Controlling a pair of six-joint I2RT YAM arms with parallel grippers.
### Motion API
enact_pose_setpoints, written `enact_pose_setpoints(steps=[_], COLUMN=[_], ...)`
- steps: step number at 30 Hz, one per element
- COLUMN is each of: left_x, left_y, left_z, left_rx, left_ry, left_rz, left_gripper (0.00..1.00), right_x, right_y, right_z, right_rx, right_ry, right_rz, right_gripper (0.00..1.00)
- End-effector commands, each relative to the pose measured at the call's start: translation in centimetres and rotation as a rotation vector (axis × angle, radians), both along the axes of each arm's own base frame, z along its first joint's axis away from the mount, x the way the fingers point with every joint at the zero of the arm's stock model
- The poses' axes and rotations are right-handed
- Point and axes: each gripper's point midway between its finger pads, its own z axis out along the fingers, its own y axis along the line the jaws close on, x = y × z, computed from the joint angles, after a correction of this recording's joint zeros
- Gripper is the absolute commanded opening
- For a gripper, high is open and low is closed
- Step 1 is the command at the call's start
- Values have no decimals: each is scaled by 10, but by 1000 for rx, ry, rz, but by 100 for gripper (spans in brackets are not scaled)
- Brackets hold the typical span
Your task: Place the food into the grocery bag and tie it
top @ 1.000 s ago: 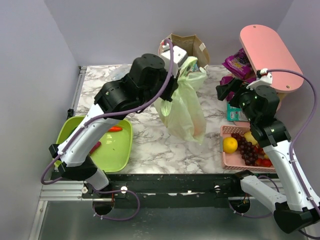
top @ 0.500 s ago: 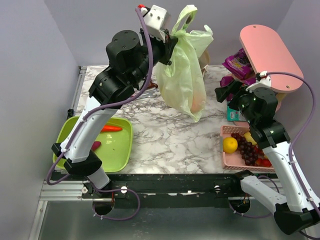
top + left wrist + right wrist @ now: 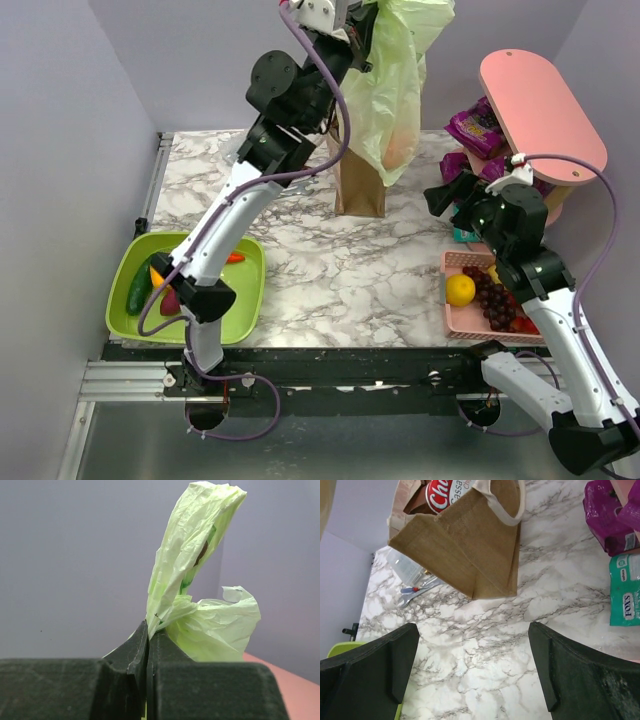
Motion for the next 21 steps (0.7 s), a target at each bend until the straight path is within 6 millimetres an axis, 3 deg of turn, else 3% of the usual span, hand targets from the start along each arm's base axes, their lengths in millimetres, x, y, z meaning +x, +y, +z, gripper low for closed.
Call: enact_pose_setpoints(steps=[1,13,21], left_x=[-6,37,71], left_y=[14,22,16], left_z=[50,38,9], left_rx=[-196,-332,-338], left_ry=[-225,-396,-406], left_rz=[32,117,75], left_gripper=[0,0,0], right_x=[-7,-12,-19], right_y=[6,14,13], right_z=[-12,-30,-56], right_rx=[14,47,34], right_ry=[29,76,132], right_rz=[32,69,68], right_gripper=[100,100,100])
